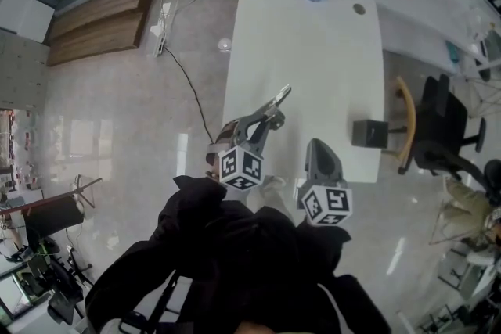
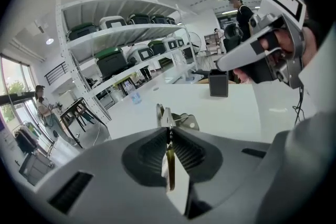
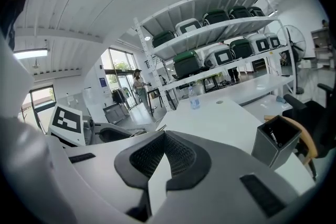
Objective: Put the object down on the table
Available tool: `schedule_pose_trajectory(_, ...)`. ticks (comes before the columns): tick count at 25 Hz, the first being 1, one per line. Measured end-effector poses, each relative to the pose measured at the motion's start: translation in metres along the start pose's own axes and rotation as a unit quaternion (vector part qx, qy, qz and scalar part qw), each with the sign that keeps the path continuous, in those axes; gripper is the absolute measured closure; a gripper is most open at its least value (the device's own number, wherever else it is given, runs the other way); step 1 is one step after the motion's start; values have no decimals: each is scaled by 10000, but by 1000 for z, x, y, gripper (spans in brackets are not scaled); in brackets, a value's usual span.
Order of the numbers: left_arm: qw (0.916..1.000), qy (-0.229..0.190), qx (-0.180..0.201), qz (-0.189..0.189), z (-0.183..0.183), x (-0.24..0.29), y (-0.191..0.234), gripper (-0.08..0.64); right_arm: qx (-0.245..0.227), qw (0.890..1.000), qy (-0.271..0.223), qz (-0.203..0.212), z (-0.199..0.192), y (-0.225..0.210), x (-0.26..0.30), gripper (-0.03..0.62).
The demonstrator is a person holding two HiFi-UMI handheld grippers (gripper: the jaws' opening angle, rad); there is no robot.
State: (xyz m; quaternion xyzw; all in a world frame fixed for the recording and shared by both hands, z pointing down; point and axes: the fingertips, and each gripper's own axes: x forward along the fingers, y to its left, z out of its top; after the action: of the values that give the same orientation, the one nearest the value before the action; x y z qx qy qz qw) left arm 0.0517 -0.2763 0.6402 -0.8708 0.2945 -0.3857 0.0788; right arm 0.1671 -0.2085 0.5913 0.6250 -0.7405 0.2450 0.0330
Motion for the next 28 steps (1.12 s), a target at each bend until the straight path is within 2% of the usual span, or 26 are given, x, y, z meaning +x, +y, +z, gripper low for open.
schedule_pose_trajectory(5,9969,273,737,-4,-16,22,-4,528,24,9999,59,-95,-7,-1,1,591)
schedule_pose_trajectory(10,9913,568,1177,-167,-34,46,-14,528,34,9998,143,-102,-12,-2,4,590)
schedule_pose_trajectory(28,9797,1011,1589,-689,-80,89,-42,528,97,9994,250,-198,-23,-4,2,590)
